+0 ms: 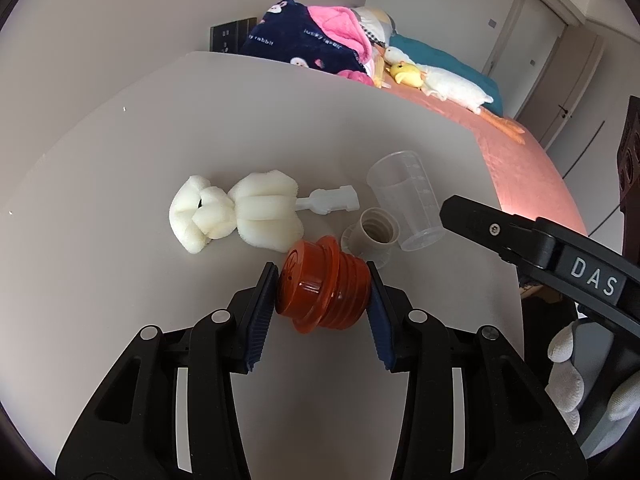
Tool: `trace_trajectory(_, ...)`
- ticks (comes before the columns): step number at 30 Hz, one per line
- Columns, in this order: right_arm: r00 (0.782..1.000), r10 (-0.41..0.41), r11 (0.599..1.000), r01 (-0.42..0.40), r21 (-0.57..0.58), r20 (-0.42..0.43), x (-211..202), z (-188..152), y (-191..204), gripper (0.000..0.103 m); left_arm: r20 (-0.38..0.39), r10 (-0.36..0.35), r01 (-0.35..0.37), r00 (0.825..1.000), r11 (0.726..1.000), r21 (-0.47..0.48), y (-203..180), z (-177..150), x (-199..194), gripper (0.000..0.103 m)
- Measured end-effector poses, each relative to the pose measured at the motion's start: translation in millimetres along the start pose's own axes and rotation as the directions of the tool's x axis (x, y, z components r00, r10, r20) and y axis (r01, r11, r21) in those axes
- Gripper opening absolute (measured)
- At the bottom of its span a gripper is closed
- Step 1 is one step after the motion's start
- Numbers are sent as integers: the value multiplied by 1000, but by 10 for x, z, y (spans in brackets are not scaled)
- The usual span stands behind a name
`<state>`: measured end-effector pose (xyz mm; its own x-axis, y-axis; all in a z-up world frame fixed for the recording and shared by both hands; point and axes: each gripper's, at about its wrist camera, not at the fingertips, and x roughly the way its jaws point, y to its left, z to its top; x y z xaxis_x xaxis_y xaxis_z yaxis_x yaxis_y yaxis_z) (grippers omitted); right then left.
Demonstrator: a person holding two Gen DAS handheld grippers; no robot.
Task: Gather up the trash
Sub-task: 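Grasp the red cap with the left gripper while the right grasps the clear cup, then carry the red cap and clear cup over the black bag and release both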
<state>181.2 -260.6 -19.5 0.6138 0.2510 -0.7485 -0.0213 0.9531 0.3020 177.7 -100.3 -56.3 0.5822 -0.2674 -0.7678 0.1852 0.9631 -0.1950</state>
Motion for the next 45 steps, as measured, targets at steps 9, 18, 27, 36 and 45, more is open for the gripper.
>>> trace_trajectory(9, 999, -8, 1000, 7, -21, -41, 280, 134, 110, 68, -1, -5, 5, 1000, 1000, 6, -6, -11, -19, 42)
trace_trajectory(18, 999, -5, 998, 3, -60, -35, 333, 136, 123, 36, -2, -7, 7, 1000, 1000, 6, -10, -15, -30, 42)
trace_trajectory(27, 1000, 8, 999, -9, -41, -22, 162, 85, 43, 36, -1, -16, 16, 1000, 1000, 1, -45, -4, -59, 42)
trace_trajectory(36, 1000, 7, 1000, -7, -28, 10, -135, 38, -57, 36, 29, -39, 38, 999, 999, 25, -192, 8, -192, 42)
trace_trajectory(45, 999, -13, 1000, 13, 8, 42, -420, -33, -250, 36, 44, -74, 71, 996, 996, 61, -426, 12, -295, 42)
